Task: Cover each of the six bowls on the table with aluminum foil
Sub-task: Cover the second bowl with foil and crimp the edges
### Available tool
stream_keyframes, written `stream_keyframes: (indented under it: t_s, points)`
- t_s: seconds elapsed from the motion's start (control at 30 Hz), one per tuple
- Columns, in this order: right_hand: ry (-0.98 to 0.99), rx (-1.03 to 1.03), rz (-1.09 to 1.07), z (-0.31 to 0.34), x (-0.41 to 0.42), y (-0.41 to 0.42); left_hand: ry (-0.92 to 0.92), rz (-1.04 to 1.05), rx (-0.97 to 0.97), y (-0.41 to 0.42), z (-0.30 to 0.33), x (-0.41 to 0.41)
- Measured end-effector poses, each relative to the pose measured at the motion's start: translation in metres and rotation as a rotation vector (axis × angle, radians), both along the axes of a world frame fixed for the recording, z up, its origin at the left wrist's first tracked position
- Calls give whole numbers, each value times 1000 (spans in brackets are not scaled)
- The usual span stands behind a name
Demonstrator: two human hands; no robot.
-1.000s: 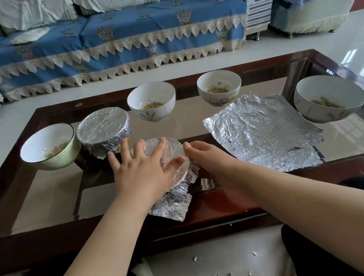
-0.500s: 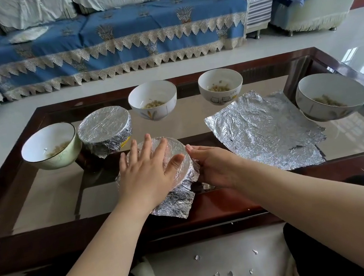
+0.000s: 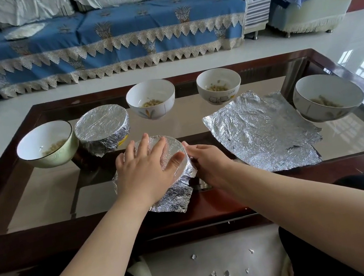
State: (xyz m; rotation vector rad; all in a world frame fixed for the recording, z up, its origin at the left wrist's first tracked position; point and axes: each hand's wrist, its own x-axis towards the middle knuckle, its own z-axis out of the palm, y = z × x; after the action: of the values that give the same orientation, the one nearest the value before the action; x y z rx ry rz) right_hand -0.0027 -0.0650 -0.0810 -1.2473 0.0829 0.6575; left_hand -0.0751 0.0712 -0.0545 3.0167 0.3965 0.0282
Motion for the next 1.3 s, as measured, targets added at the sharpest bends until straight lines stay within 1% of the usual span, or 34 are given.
stream_keyframes:
  t_s: [0.23,0.33,0.53,0.7,0.77,0.93,1.1,1.2,1.3]
  points:
    - [-122,-194,-10,1,5,1,-14,-3,1,0,-1,0]
    - [-181,-247,0,-2,6,3,-21,6,0,0,-2,0]
    - [-199,-245,-40,-6,6,9,-8,3,-7,-1,-2,0]
    - [-174,-169,-49,-8,5,14,-4,4,-12,-1,-3,1]
    - [-176,-176,-37,-8,5,13,-7,4,-11,-1,-3,1]
    - [-264,-289,-48,-10,5,13,-13,11,-14,-1,-2,1]
    - [-192,-292,-74,-10,6,11,9,19,-27,-4,1,-1]
    - [-237,-358,-109,-13,7,11,15,23,-21,-4,2,-1]
    - [-306,-479,-119,-14,8,10,19,27,-22,-5,3,-1]
